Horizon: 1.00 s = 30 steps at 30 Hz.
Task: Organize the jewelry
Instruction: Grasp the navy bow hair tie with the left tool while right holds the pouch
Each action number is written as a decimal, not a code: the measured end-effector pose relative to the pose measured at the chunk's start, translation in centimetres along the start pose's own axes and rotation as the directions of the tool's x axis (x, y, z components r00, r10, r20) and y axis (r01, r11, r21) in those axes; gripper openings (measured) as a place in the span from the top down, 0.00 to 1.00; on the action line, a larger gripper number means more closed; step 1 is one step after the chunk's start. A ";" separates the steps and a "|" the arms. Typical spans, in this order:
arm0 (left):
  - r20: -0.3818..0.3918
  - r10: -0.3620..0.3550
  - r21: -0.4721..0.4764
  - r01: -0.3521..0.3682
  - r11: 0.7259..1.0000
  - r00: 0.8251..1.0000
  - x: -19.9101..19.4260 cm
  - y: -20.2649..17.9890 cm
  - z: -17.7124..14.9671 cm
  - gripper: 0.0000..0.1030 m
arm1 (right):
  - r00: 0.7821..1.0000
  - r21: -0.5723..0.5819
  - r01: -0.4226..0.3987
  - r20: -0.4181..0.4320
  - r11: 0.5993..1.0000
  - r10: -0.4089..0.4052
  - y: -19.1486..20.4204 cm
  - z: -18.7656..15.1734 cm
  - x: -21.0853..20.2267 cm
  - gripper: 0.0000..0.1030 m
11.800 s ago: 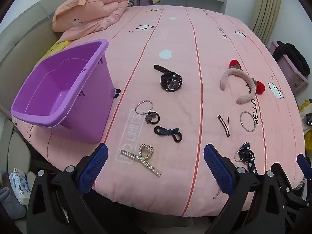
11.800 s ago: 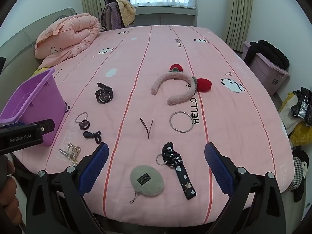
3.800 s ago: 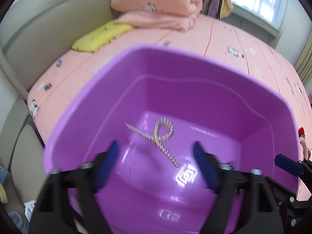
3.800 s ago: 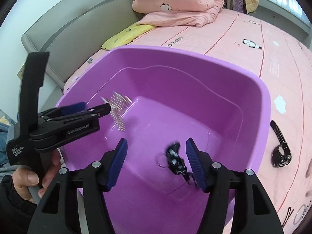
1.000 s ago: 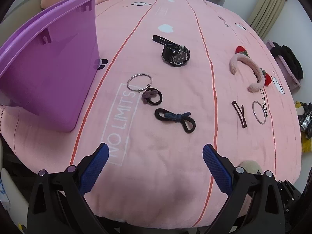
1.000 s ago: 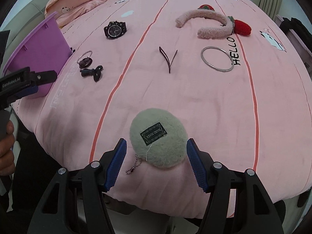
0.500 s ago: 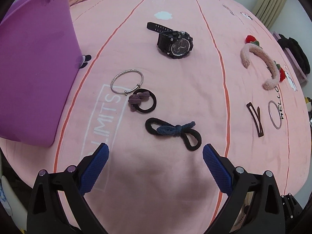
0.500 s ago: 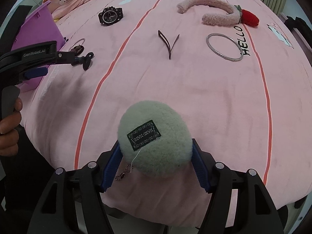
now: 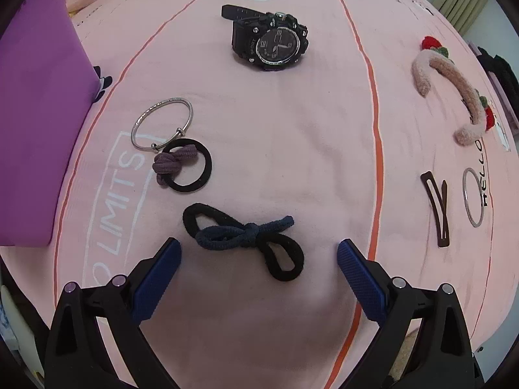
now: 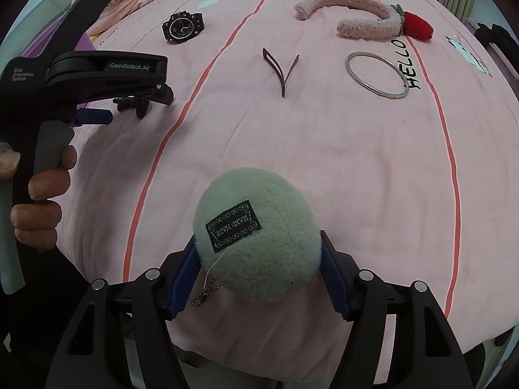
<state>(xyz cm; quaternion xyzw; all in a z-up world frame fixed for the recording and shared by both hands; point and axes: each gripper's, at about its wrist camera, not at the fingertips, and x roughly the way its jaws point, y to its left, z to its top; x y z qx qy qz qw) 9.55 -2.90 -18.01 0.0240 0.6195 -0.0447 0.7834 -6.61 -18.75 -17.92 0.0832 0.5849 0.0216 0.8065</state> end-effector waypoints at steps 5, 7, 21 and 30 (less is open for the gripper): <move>0.000 0.033 0.010 -0.033 0.999 0.999 0.7 -0.4 0.0 0.06 | 1.000 -0.012 0.011 0.009 1.000 -0.011 0.2 -0.1 0.1 0.37; 0.001 0.047 0.008 -0.047 0.999 0.999 0.8 -0.7 0.0 0.06 | 1.000 -0.017 0.015 0.012 1.000 -0.015 0.3 -0.2 0.1 0.37; 0.011 0.048 0.041 -0.048 0.998 0.999 -0.1 -3.6 0.7 0.63 | 0.999 -0.039 0.013 0.032 0.999 -0.012 0.6 -0.6 -0.5 0.50; 0.040 0.046 0.061 -0.049 0.997 0.998 -1.6 -3.6 -0.2 0.93 | 0.999 -0.028 -0.001 0.047 1.000 0.003 0.6 -0.8 -1.5 0.52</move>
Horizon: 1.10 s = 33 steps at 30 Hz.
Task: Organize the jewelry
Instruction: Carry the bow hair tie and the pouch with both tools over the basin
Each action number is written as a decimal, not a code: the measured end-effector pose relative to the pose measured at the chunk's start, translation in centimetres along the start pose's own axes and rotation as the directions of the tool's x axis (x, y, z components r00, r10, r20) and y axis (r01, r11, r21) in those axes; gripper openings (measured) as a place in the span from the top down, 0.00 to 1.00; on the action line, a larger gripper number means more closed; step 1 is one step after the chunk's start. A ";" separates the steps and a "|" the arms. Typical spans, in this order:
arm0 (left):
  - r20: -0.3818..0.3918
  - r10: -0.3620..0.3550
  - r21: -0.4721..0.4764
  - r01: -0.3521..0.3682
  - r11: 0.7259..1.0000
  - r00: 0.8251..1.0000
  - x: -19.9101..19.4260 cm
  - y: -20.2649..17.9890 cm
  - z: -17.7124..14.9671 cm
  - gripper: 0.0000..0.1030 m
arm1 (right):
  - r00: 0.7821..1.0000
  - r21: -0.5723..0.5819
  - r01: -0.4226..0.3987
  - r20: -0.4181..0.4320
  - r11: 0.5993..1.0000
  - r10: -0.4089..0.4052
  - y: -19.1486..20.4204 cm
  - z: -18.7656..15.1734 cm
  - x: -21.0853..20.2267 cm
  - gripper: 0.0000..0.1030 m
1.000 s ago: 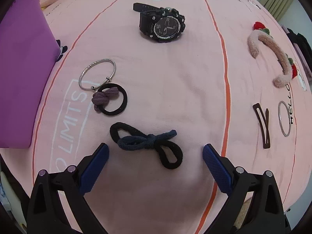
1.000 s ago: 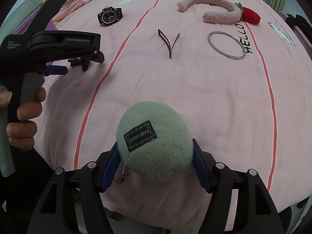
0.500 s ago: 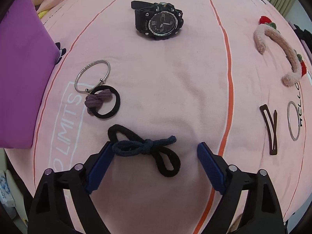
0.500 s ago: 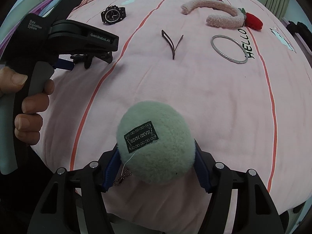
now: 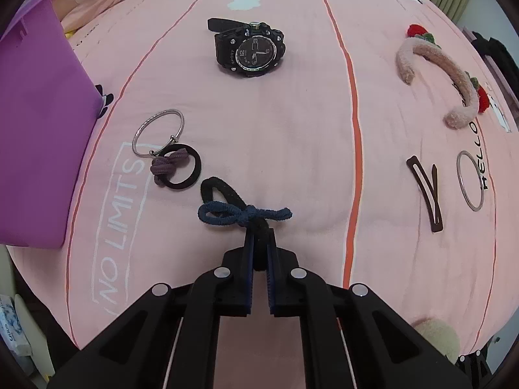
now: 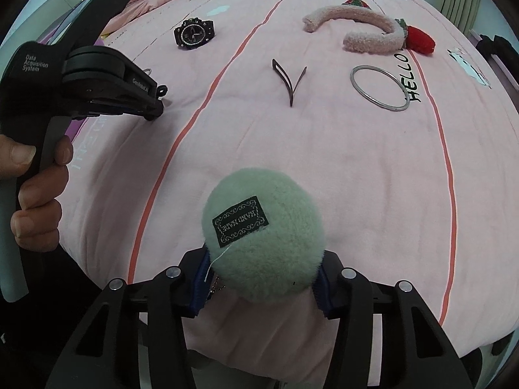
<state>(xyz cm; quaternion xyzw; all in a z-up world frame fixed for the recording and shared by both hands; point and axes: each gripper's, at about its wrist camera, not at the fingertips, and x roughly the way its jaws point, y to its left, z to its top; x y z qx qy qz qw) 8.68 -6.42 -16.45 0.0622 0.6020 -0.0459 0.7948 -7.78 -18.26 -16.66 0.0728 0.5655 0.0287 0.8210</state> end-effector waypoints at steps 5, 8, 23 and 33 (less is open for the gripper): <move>0.014 -0.003 -0.002 0.003 1.000 1.000 -0.7 1.1 -0.7 0.93 | 1.000 0.004 -0.012 0.016 1.000 0.012 0.1 0.0 -0.7 0.52; 0.037 -0.002 -0.001 0.002 1.000 0.999 -2.1 1.6 -1.4 0.93 | 0.999 0.008 -0.017 0.031 1.000 0.017 0.1 0.0 -1.5 0.52; 0.201 -0.057 0.001 0.058 0.998 0.978 -10.1 4.2 -1.2 0.93 | 0.986 0.018 -0.033 0.164 0.999 0.030 0.5 2.0 -7.1 0.52; 0.313 -0.044 -0.027 0.055 0.998 0.949 -15.6 7.4 -1.9 0.93 | 0.967 -0.034 -0.052 0.246 0.998 0.059 2.6 4.4 -10.7 0.52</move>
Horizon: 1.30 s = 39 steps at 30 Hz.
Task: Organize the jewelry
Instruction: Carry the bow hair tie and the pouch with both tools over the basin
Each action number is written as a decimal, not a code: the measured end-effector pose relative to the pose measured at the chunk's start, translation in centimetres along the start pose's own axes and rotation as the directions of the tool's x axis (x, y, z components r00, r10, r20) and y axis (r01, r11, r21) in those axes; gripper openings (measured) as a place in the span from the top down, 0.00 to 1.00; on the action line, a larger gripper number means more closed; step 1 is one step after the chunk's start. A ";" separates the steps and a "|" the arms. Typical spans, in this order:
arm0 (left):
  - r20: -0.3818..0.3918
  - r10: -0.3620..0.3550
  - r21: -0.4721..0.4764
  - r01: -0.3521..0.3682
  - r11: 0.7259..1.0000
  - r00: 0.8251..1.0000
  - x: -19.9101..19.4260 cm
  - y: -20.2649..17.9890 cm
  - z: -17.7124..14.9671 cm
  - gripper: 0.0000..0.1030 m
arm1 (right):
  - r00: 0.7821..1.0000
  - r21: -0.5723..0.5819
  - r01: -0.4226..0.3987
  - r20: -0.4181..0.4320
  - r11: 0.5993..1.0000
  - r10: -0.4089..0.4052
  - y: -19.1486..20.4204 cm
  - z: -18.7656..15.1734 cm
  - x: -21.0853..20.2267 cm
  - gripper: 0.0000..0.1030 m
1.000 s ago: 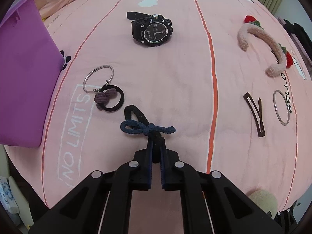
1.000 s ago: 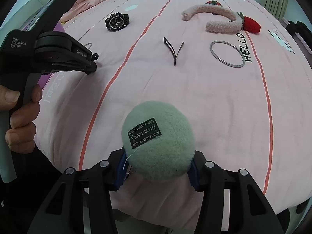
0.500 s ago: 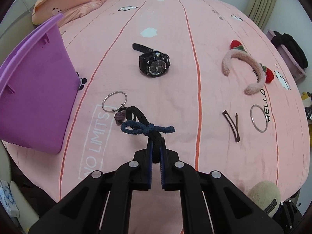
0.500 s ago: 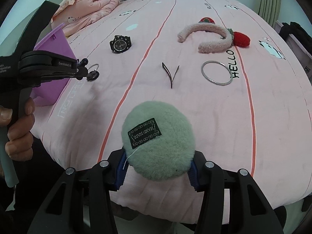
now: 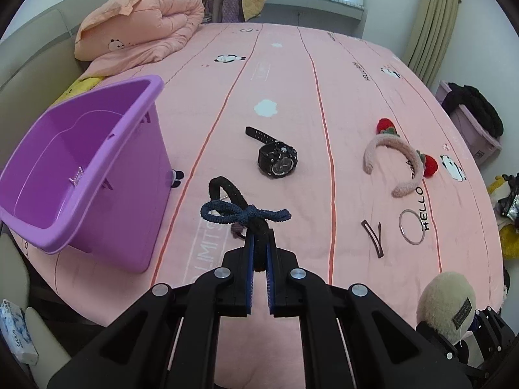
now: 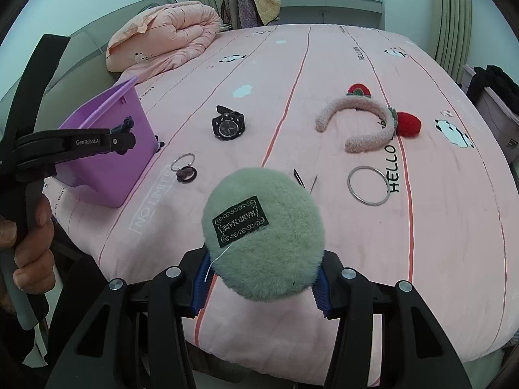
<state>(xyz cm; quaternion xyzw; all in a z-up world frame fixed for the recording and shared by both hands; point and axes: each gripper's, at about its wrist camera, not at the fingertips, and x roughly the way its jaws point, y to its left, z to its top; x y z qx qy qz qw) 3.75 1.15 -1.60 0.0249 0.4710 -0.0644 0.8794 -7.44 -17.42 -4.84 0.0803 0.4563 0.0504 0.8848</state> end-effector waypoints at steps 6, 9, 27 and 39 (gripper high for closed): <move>0.031 0.019 0.004 -0.019 1.000 0.999 -1.9 2.1 0.6 0.93 | 0.999 -0.042 -0.026 0.034 0.999 0.028 2.0 2.2 -0.4 0.52; 0.046 0.033 -0.003 -0.033 0.999 0.998 -2.7 3.7 1.0 0.93 | 0.997 -0.066 -0.052 0.051 0.996 0.055 3.4 3.8 -0.3 0.52; 0.088 0.193 -0.143 -0.180 0.973 0.977 -5.5 20.3 2.9 0.93 | 0.942 -0.268 -0.281 0.104 0.921 0.318 19.3 14.5 2.9 0.52; 0.032 0.234 -0.240 -0.220 0.946 0.972 -2.0 29.8 6.1 0.93 | 0.910 -0.284 -0.405 -0.037 0.869 0.412 29.8 18.9 9.6 0.52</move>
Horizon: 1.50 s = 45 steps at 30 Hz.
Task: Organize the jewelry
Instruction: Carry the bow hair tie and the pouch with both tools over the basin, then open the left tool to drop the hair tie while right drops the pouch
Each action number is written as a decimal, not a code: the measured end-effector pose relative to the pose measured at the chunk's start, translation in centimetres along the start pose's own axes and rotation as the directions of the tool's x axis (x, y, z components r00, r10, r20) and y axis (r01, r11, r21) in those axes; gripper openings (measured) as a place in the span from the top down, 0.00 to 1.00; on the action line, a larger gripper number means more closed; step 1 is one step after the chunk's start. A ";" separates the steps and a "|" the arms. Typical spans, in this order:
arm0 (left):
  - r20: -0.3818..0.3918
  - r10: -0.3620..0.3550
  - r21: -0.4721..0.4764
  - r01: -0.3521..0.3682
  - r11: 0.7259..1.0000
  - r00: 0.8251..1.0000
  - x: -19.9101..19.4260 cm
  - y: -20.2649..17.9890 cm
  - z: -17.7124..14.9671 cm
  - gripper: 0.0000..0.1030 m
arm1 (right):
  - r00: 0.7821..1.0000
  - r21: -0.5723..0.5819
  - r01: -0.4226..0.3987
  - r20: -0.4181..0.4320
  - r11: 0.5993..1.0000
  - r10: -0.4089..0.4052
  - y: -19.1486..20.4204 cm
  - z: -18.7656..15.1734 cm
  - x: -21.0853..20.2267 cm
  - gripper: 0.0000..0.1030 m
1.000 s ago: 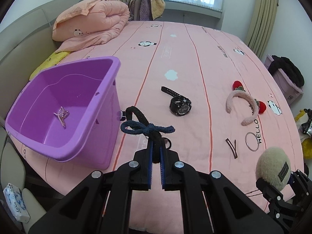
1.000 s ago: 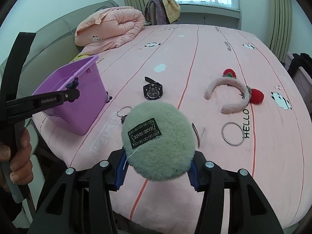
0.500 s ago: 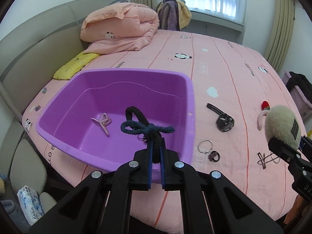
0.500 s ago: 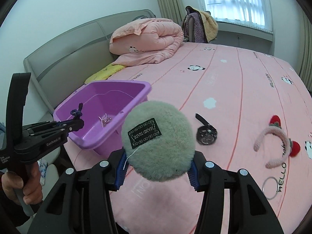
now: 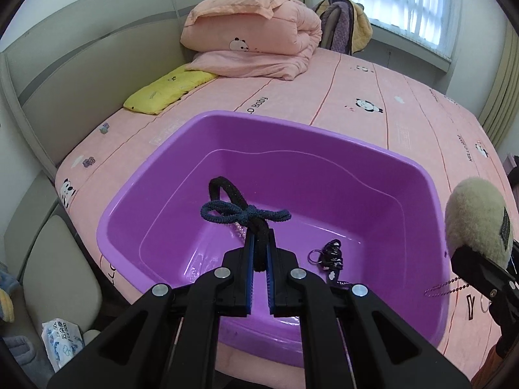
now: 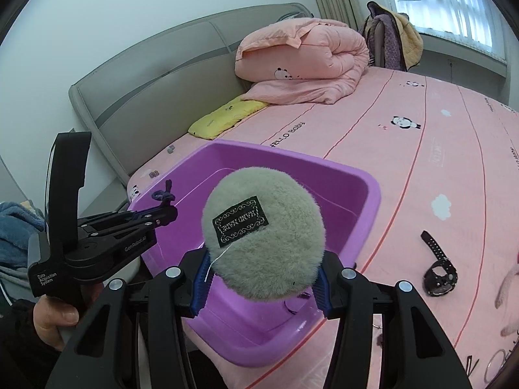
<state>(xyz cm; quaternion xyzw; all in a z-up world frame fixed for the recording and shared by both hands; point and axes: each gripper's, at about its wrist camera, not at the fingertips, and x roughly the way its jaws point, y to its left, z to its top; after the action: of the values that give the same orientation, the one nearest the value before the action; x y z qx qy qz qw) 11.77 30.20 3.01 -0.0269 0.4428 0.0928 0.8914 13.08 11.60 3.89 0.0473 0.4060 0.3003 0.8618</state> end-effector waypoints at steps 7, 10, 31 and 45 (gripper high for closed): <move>-0.109 -0.005 -0.029 0.002 1.000 0.994 5.1 2.1 0.7 0.93 | 0.994 0.036 0.022 -0.106 0.999 -0.018 -0.2 0.3 4.9 0.52; -0.117 0.019 -0.022 -0.022 1.000 0.993 6.1 2.4 0.7 0.93 | 0.991 0.026 0.045 -0.127 0.999 -0.041 -0.2 -0.1 5.9 0.52; -0.079 0.094 -0.001 -0.095 0.996 0.992 6.0 3.1 1.2 0.06 | 0.977 -0.030 0.114 -0.179 0.993 -0.118 1.3 -0.1 7.2 0.34; -0.104 0.084 -0.028 -0.088 0.996 0.991 5.4 3.5 0.7 0.07 | 0.988 -0.029 0.080 -0.132 0.996 -0.083 1.6 -0.4 5.1 0.34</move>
<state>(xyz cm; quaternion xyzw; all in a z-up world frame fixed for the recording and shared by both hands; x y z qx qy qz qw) 14.83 34.46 -0.70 -0.0270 0.4873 0.1368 0.8620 14.55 15.63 0.73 0.0003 0.4607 0.2719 0.8449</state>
